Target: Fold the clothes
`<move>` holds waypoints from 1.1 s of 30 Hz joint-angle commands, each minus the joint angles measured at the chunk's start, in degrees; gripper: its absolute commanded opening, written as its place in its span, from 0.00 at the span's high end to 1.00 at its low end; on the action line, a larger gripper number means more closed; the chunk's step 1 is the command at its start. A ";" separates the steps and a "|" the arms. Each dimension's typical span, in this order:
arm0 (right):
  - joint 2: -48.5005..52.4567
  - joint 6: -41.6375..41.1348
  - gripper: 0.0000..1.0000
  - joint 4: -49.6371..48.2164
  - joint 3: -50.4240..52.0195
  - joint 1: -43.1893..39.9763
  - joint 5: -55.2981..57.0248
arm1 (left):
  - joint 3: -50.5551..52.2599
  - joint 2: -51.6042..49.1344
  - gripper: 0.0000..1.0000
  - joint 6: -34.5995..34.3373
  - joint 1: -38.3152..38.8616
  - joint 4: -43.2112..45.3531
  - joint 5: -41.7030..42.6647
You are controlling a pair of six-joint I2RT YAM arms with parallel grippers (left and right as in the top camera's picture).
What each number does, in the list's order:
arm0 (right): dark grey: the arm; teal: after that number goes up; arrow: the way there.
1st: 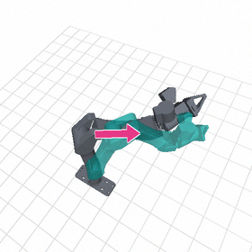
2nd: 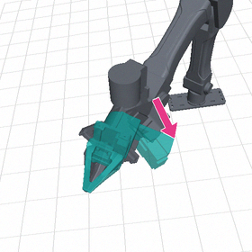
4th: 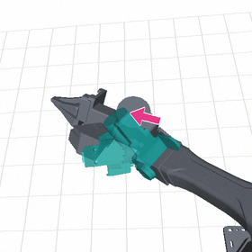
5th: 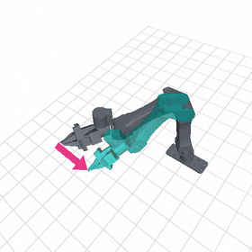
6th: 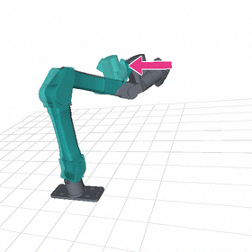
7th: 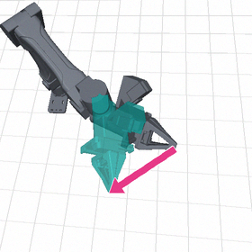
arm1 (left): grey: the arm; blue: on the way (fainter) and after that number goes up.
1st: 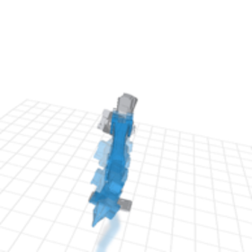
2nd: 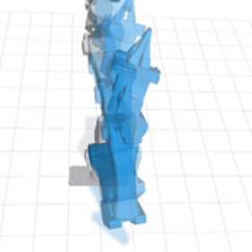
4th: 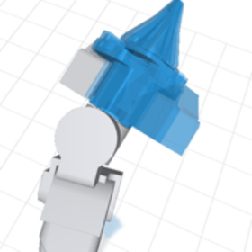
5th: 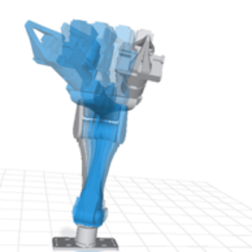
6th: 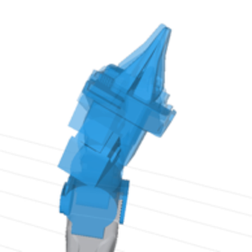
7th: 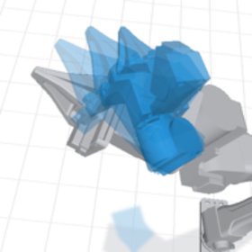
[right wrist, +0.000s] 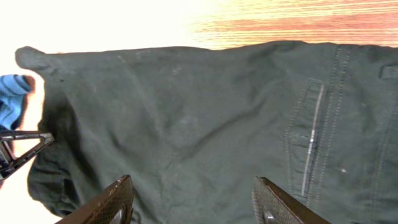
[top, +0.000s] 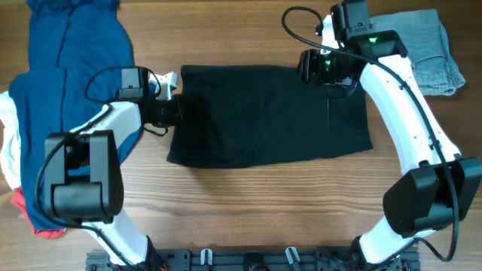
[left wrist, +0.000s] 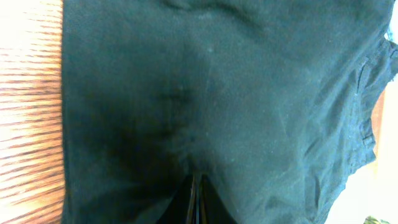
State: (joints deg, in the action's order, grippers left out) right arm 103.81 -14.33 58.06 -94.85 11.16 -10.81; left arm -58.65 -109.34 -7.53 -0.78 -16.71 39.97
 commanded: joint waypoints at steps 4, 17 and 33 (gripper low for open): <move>0.02 -1.14 0.32 0.87 0.87 -1.57 2.69 | 0.63 -1.16 0.96 5.84 1.97 -1.86 1.20; 0.13 4.63 0.23 1.92 10.49 -13.70 4.85 | 0.63 -4.85 0.96 5.60 5.81 -1.70 -11.87; 0.87 5.31 0.18 -21.62 31.65 -20.26 12.09 | 0.63 -7.69 0.96 3.85 5.75 -0.70 -12.63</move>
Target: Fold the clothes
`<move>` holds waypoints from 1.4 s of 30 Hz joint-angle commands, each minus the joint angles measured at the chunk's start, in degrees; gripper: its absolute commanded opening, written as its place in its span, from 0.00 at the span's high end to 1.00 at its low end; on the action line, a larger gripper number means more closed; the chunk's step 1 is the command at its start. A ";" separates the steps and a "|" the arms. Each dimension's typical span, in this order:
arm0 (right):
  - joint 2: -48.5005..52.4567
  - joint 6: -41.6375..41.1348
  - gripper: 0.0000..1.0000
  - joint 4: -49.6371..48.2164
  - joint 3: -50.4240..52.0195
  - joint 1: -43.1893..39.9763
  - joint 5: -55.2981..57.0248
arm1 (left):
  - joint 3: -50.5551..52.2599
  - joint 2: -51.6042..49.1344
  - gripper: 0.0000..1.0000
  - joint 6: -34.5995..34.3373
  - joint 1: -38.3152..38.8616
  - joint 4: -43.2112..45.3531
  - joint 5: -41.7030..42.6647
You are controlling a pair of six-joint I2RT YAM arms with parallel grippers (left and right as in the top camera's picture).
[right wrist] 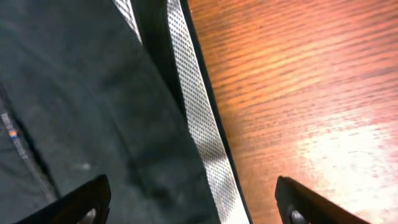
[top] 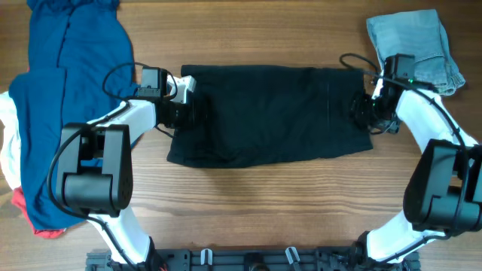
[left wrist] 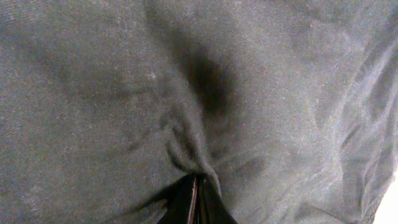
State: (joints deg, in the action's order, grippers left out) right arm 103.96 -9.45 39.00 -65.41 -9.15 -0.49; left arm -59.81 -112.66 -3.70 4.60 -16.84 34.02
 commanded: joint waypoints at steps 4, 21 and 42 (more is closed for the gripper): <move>1.07 0.31 0.23 -5.53 3.19 0.04 0.24 | 1.79 -4.37 0.96 0.02 0.37 -0.70 -6.69; 12.17 -3.23 0.96 -8.37 2.97 0.04 -13.16 | 1.79 -4.39 0.96 0.04 0.37 -0.76 -6.73; -13.88 -1.07 0.96 5.57 0.61 0.94 -16.28 | 1.73 -4.35 0.96 0.04 0.39 -0.94 -8.39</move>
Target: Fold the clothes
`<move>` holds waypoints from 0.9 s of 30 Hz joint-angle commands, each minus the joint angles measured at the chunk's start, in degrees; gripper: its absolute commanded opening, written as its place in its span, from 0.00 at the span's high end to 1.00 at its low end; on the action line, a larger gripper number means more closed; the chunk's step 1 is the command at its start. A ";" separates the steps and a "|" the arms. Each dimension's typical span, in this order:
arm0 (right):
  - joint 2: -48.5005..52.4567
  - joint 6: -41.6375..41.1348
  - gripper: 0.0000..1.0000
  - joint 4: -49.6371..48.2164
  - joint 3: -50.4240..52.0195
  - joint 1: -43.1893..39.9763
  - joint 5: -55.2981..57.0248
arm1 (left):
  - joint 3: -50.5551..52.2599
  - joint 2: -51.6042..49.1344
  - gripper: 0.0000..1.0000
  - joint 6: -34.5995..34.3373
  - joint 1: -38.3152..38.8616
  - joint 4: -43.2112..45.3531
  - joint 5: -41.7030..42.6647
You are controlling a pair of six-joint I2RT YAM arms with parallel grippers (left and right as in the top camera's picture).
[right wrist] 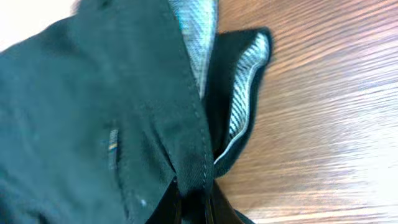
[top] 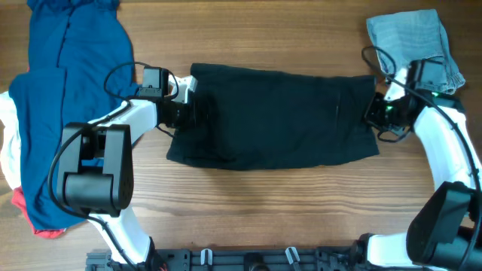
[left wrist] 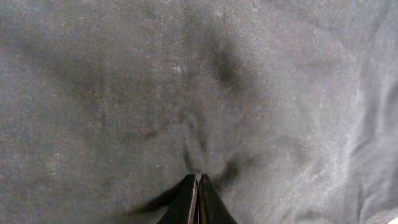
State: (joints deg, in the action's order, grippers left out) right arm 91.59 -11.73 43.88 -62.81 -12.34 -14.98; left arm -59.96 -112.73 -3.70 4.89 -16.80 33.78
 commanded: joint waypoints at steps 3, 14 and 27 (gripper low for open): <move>-1.51 0.63 0.96 0.33 -5.01 10.27 -5.49 | 1.88 -4.28 0.96 0.04 0.11 -0.98 -8.15; -0.96 -15.58 0.96 -10.86 -10.05 34.42 -4.02 | 1.88 -4.28 0.96 0.04 0.11 -0.87 -8.15; 11.02 -25.86 0.96 -31.34 -10.05 44.61 -1.77 | 1.05 -4.11 0.81 -0.15 0.00 -2.97 -8.15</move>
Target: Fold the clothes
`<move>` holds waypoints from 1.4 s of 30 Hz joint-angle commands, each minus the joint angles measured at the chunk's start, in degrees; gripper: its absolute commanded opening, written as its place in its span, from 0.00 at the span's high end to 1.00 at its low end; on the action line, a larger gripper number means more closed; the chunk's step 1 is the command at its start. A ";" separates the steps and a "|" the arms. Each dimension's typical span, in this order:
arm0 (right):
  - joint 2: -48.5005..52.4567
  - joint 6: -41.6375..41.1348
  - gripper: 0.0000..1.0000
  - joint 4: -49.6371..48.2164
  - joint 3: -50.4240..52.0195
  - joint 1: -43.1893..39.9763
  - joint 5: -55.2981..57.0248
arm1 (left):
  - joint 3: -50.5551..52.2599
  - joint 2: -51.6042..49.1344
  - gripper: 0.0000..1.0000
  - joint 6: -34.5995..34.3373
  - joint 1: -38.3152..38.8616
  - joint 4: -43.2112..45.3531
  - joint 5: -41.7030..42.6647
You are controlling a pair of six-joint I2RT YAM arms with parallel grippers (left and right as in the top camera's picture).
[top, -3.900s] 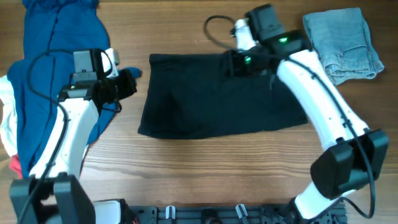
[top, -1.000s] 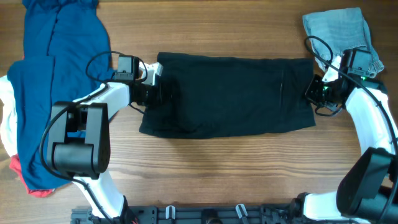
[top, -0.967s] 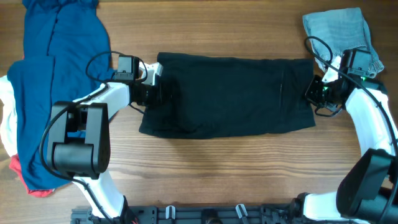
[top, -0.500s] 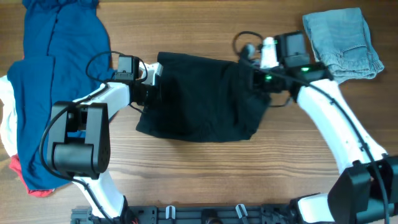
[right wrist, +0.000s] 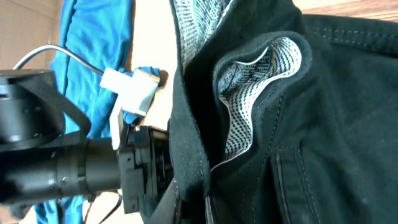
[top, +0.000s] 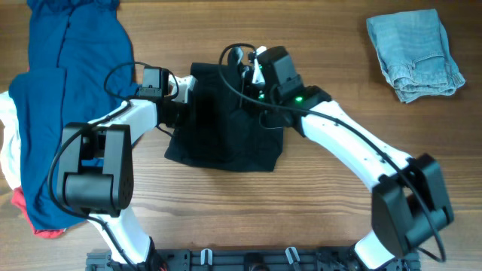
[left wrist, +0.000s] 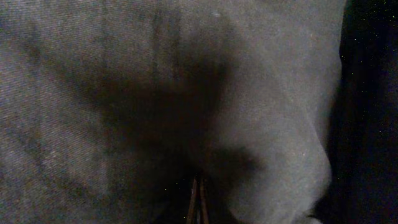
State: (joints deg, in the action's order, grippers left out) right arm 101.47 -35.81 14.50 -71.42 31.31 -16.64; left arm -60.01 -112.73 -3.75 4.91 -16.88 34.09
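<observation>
The black shorts point(top: 226, 132) lie doubled over on themselves in the middle of the wooden table point(top: 324, 203). My right gripper point(top: 245, 89) is shut on their waistband point(right wrist: 193, 155), held over the left half, with the checked inner lining point(right wrist: 249, 93) showing. At the shorts' left edge my left gripper point(top: 184, 111) is pinched shut on the black cloth point(left wrist: 124, 93), which fills the left wrist view. The two grippers are close together; the left arm point(right wrist: 62, 168) shows in the right wrist view.
Blue garments point(top: 68, 68) cover the table's left side, with white cloth point(top: 6, 150) and red cloth point(top: 38, 222) at the far left edge. A folded pair of light jeans point(top: 414, 49) lies at the back right.
My right gripper, still shut on the waistband, has gone from the shorts' right end to above their left half. The shorts now lie folded in half. The left gripper has stayed put.
First my right gripper hung open over the spread shorts' back edge while the left held their left edge. Then the right stood open at the waistband end, then was shut on it. Now that end lies over the left half.
</observation>
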 commanded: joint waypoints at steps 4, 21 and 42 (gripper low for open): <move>1.20 -1.70 0.96 -2.27 -1.44 0.98 -0.11 | -3.96 -2.14 0.41 -0.11 -2.10 -11.78 -8.48; 1.25 -1.79 0.96 -4.79 -1.44 1.38 -0.57 | -9.84 21.97 0.00 -7.74 -12.26 -22.51 -9.14; -0.35 12.81 0.01 3.54 -3.98 3.89 -5.62 | -9.64 33.22 0.00 -13.40 -26.77 -21.99 -9.51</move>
State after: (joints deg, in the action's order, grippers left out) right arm 105.34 -28.47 12.51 -74.00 39.94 -23.14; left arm -69.23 -80.12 -16.71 -21.89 -38.39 24.67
